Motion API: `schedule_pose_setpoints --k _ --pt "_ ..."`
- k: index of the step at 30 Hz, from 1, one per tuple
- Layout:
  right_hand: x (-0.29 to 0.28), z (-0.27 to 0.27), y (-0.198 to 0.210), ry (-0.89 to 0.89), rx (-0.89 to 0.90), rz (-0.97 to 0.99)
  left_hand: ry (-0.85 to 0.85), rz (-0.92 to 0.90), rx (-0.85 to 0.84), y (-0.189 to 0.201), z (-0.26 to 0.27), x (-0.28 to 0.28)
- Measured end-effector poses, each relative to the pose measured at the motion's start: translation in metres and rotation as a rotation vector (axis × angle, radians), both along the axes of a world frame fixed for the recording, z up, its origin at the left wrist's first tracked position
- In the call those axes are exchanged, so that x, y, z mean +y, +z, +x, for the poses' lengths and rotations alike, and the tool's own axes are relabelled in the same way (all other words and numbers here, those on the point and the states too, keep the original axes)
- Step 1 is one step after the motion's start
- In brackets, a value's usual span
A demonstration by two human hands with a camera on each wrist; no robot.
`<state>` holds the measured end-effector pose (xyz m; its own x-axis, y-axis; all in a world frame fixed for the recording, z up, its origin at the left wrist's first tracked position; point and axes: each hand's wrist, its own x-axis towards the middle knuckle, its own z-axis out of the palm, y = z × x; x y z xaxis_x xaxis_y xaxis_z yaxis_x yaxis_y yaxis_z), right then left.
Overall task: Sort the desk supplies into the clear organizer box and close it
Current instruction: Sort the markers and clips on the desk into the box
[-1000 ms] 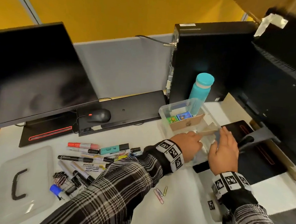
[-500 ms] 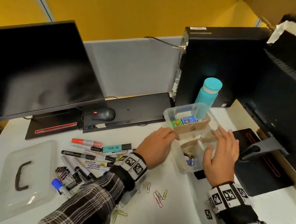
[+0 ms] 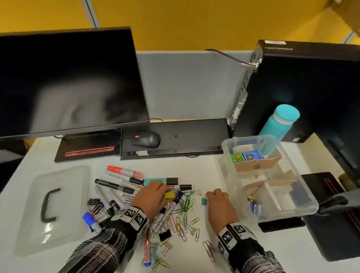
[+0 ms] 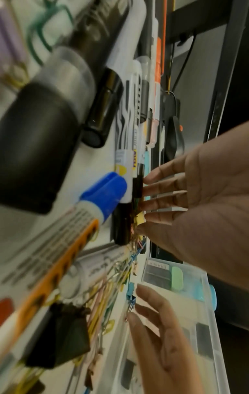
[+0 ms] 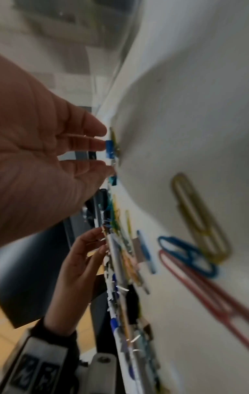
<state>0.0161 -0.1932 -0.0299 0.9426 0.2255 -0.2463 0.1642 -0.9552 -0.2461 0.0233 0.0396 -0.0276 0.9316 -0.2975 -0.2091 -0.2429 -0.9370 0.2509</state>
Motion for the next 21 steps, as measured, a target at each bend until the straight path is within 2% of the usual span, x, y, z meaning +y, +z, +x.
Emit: schedule_pose_setpoints --k 6,8,10,12,14,17,21 --pt "0.000 0.000 -0.015 0.006 -0.030 0.022 -0.013 0.008 -0.017 -0.007 0.002 0.004" --pt "-0.002 0.000 -0.014 -0.059 -0.059 0.140 -0.016 -0.012 -0.029 -0.008 0.005 0.004" --pt "-0.003 -0.001 -0.010 -0.173 -0.088 0.337 -0.042 -0.037 -0.050 -0.008 0.007 0.003" --pt "-0.003 -0.003 -0.007 -0.280 -0.063 0.504 -0.132 -0.052 -0.077 -0.009 0.009 0.001" --pt "-0.002 -0.002 -0.007 -0.301 0.011 0.557 -0.234 -0.044 -0.102 -0.008 0.009 -0.002" --pt "0.000 0.001 -0.008 -0.271 0.155 0.483 -0.262 -0.063 -0.125 -0.005 0.009 -0.002" --pt "0.001 0.000 -0.009 -0.158 0.202 0.249 -0.229 -0.104 -0.111 -0.004 0.010 0.002"
